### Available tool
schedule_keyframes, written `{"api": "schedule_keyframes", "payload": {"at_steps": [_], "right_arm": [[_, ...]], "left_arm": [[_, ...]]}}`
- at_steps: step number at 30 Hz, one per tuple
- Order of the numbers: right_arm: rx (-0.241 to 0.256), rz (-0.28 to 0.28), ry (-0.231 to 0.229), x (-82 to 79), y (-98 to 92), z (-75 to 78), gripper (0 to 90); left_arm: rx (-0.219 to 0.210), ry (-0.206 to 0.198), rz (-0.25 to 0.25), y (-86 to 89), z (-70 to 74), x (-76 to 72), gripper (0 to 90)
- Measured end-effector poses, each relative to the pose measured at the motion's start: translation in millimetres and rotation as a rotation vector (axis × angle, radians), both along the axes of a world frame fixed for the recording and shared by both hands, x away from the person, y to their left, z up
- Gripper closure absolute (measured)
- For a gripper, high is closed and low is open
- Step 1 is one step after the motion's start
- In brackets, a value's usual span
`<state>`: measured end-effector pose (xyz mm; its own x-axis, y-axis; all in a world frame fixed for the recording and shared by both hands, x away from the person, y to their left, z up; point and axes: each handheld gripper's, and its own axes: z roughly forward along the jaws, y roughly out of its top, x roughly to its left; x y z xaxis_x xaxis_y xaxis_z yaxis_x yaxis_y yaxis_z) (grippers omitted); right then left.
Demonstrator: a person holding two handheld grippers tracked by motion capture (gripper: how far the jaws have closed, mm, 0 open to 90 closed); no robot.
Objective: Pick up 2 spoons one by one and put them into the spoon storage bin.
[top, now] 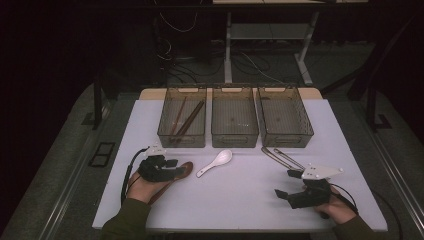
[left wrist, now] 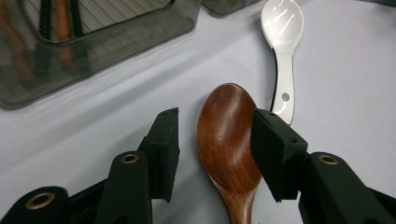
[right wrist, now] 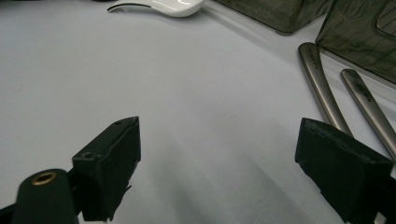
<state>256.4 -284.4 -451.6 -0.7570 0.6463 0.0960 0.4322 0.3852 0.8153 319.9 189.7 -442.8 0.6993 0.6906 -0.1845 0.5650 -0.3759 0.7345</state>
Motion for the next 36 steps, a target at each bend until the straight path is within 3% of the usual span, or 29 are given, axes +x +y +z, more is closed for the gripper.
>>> {"api": "schedule_keyframes", "payload": {"at_steps": [9, 15, 27, 36], "right_arm": [[-0.001, 0.001, 0.001, 0.2, 0.1, -0.2, 14.1], [-0.002, 0.000, 0.002, 0.4, 0.1, -0.3, 14.2], [-0.003, 0.000, 0.002, 0.5, -0.1, -0.4, 14.1], [-0.005, 0.001, 0.002, 0.5, -0.1, -0.5, 14.1]], "left_arm": [[0.011, 0.013, -0.006, -5.0, -2.9, 0.3, 50.3], [0.054, 0.013, -0.028, -8.7, -3.8, 0.1, 50.1], [0.090, -0.001, -0.046, -14.8, -3.6, -2.3, 50.2], [0.107, -0.001, -0.084, -20.9, -2.3, -4.1, 57.7]]}}
